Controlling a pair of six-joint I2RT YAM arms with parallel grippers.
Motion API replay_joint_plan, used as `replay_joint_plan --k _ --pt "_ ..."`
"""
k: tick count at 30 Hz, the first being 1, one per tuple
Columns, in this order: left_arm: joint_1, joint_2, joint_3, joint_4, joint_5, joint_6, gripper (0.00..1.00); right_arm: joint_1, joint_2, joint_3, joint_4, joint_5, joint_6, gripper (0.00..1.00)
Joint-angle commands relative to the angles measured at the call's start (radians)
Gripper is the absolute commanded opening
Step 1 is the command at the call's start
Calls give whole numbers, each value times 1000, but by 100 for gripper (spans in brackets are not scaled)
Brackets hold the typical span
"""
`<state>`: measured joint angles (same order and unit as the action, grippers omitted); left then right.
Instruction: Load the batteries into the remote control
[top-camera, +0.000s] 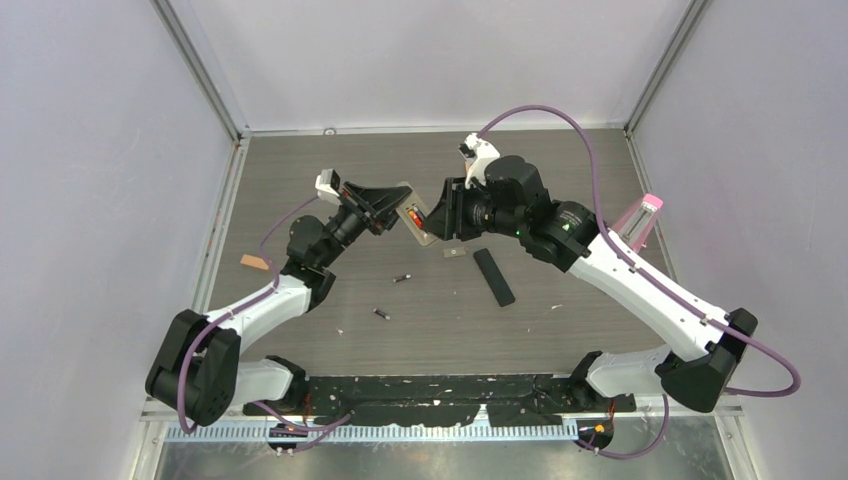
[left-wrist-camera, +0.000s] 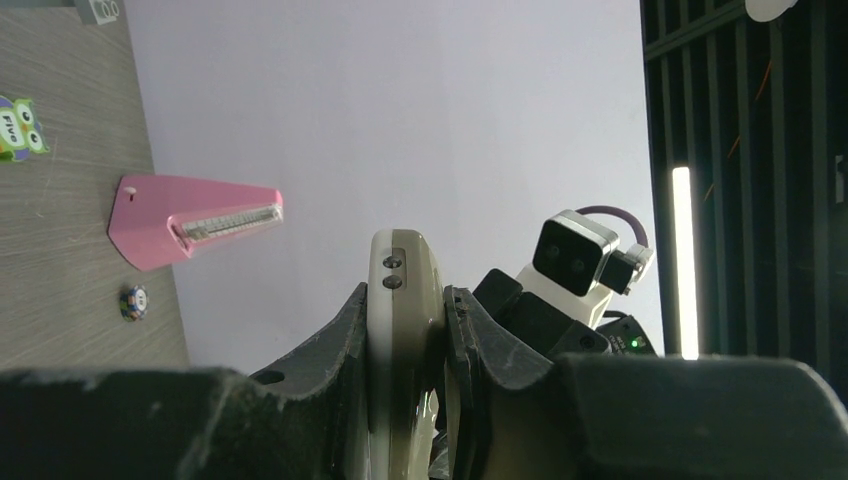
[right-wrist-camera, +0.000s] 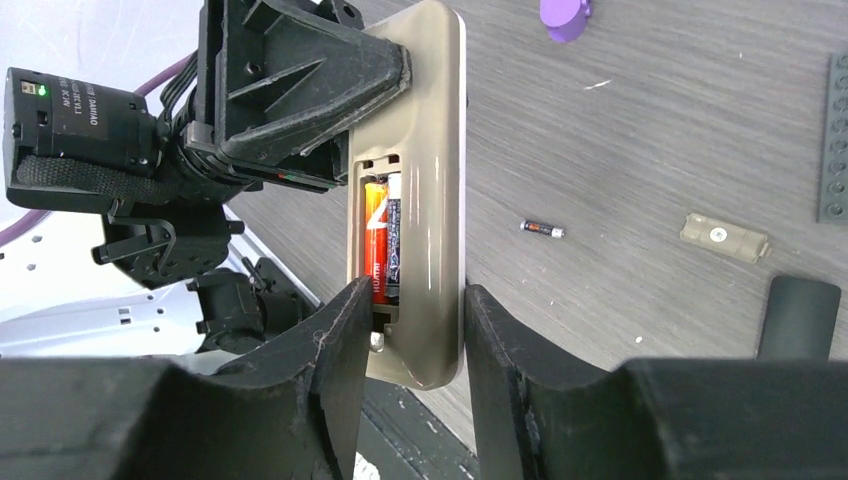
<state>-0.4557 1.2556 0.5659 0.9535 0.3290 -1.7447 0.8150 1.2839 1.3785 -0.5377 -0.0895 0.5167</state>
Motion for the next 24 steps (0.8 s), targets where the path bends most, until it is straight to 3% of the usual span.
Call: replay_joint_plan --k 1,14,18,24 --pt "-32 -23 39 182 65 -5 0 -17 38 15 -33 -9 10 36" --pt "-31 -41 68 149 102 178 0 -55 -43 25 23 -104 18 65" --pt "-31 -61 73 115 109 237 0 -71 -85 -4 76 -146 10 79" --pt "-31 -74 104 109 144 289 0 -77 -89 -56 168 -270 -3 84"
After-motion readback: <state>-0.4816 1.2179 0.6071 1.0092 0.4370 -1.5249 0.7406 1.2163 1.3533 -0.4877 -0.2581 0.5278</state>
